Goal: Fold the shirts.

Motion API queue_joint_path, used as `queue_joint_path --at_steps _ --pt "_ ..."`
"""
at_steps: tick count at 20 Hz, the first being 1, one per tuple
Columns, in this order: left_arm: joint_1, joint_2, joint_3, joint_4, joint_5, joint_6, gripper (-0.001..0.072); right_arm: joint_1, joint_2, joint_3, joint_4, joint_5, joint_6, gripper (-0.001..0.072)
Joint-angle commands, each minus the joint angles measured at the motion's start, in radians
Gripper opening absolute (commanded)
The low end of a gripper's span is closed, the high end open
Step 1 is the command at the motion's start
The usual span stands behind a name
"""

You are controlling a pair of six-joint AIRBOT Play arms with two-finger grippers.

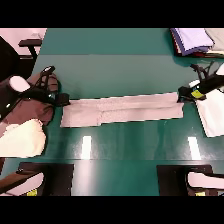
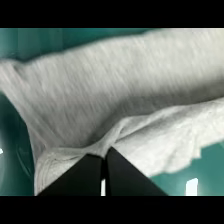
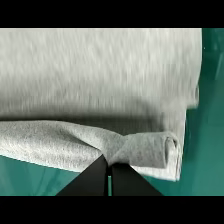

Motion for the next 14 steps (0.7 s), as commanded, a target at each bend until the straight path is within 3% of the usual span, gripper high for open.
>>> queue_joint_path --at_steps 1,2,3,5,8,9,10,11,14 --pt "0.001 -0.132 0.051 0.006 0.121 0.005 0.0187 0.001 -0.156 0.137 0.077 -0.017 -0.001 0.0143" --pt "0.001 -0.138 0.056 0.003 0.131 -0.013 0.0493 -0.009 -0.181 0.161 0.126 -0.018 -0.041 0.0266" --pt "0.001 -0.138 0.066 0.003 0.129 -0.04 0.055 -0.026 -0.197 0.178 0.19 -0.01 -0.09 0.0328" --pt "0.001 -0.138 0.113 0.004 0.059 -0.037 0.0542 -0.071 -0.198 0.179 0.251 0.026 -0.149 0.0411" --pt "-0.003 -0.137 0.148 -0.024 -0.019 -0.033 0.0537 -0.176 -0.159 0.109 0.244 0.054 -0.169 0.0419" --pt "-0.002 -0.137 0.148 -0.051 -0.024 -0.024 0.0336 -0.218 -0.142 0.066 0.244 0.047 -0.169 0.0528" --pt "-0.003 -0.137 0.148 -0.08 -0.02 -0.006 0.0098 -0.262 -0.129 0.023 0.248 0.038 -0.176 0.0585" --pt "-0.006 -0.137 0.148 -0.112 -0.008 0.023 0.0029 -0.305 -0.122 -0.019 0.253 0.032 -0.182 0.0586" --pt "-0.056 -0.138 0.147 -0.159 0.038 0.029 0.0029 -0.365 -0.146 -0.111 0.28 0.027 -0.214 0.0586"
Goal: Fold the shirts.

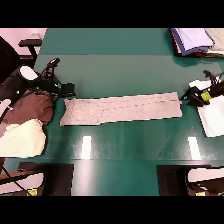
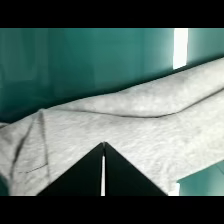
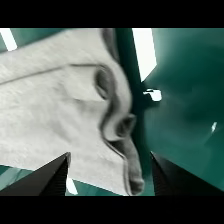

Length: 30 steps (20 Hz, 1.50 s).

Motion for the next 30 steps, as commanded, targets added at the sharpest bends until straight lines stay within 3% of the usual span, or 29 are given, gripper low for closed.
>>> queue_joint_path --at_steps 1,5,6,9,14,20,30 --pt "-0.06 -0.002 0.005 -0.059 0.051 0.021 0.0029 -0.069 -0.029 -0.104 0.076 -0.006 -0.059 0.0585" --pt "-0.182 -0.01 0.005 -0.062 0.14 -0.045 0.0021 -0.005 -0.09 -0.139 0.191 -0.095 -0.098 0.0571" --pt "-0.213 -0.019 0.005 -0.067 0.158 -0.047 0.0021 0.023 -0.1 -0.129 0.188 -0.104 -0.099 0.0495" --pt "-0.304 -0.078 0.018 -0.117 0.205 -0.046 0.002 0.079 -0.097 -0.076 0.186 -0.112 -0.106 0.0019" --pt "-0.423 -0.272 0.206 -0.132 0.195 -0.046 0.002 0.14 0.032 0.072 0.19 -0.011 -0.095 0.0013" --pt "-0.513 -0.468 0.396 -0.159 0.161 -0.047 0.002 0.304 0.209 0.282 0.19 0.023 0.032 0.0013" --pt "-0.52 -0.531 0.426 -0.15 0.143 -0.084 0.002 0.585 0.231 0.466 0.191 0.012 0.092 0.0013"
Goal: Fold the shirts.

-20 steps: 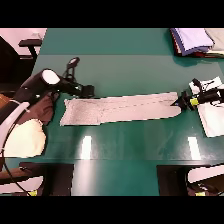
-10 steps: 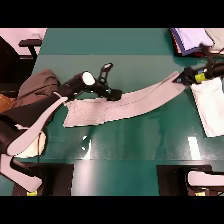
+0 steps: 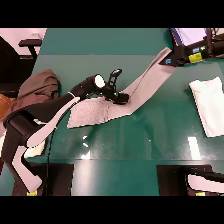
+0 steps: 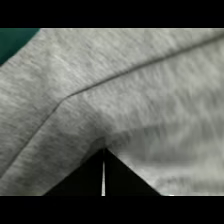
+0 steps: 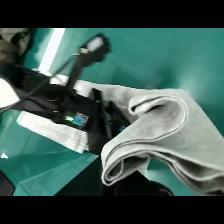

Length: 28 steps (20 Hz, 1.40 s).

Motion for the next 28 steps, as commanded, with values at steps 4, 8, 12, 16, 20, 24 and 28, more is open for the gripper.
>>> queue_joint_path --at_steps 4,8,12,16,20,24,28 --pt "0.066 0.023 0.018 0.021 -0.085 -0.001 0.0019 0.163 -0.007 0.034 0.063 -0.066 0.012 0.0013" --pt "0.229 0.247 0.018 0.219 -0.159 -0.002 0.002 0.278 -0.059 0.034 0.163 -0.123 -0.026 0.0013" --pt "0.431 0.511 0.018 0.378 -0.177 -0.002 0.002 0.509 -0.182 0.034 0.235 -0.267 -0.136 0.0016" --pt "0.573 0.671 0.018 0.42 -0.185 -0.002 0.002 0.661 -0.319 0.034 0.224 -0.361 -0.192 0.0572" --pt "0.608 0.713 0.018 0.422 -0.203 -0.002 0.002 0.569 -0.34 0.014 0.149 -0.217 -0.178 0.0553" --pt "0.608 0.714 0.018 0.419 -0.238 -0.002 0.0021 0.366 -0.23 -0.205 -0.045 -0.21 -0.078 0.0553" --pt "0.608 0.713 0.014 0.384 -0.247 -0.001 0.0021 0.142 -0.182 -0.433 -0.051 -0.241 -0.047 0.0589"
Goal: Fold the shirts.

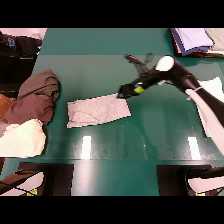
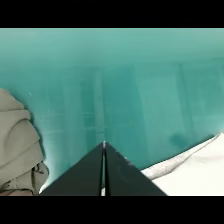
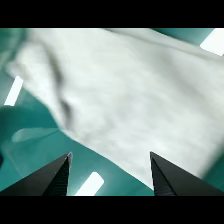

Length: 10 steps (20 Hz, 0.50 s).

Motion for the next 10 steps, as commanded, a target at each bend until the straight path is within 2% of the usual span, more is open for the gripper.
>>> queue_joint_path --at_steps 1,4,10 --pt "-0.002 0.001 -0.002 -0.038 -0.005 0.0 0.002 -0.166 0.013 -0.169 -0.02 -0.008 0.037 0.0604" --pt "-0.044 -0.012 -0.003 -0.039 0.006 0.001 0.002 -0.191 -0.078 -0.178 0.067 -0.001 0.035 0.0602" --pt "-0.13 -0.052 -0.004 -0.039 0.005 0.004 0.002 -0.045 -0.297 0.007 0.231 0.014 0.034 0.0596"
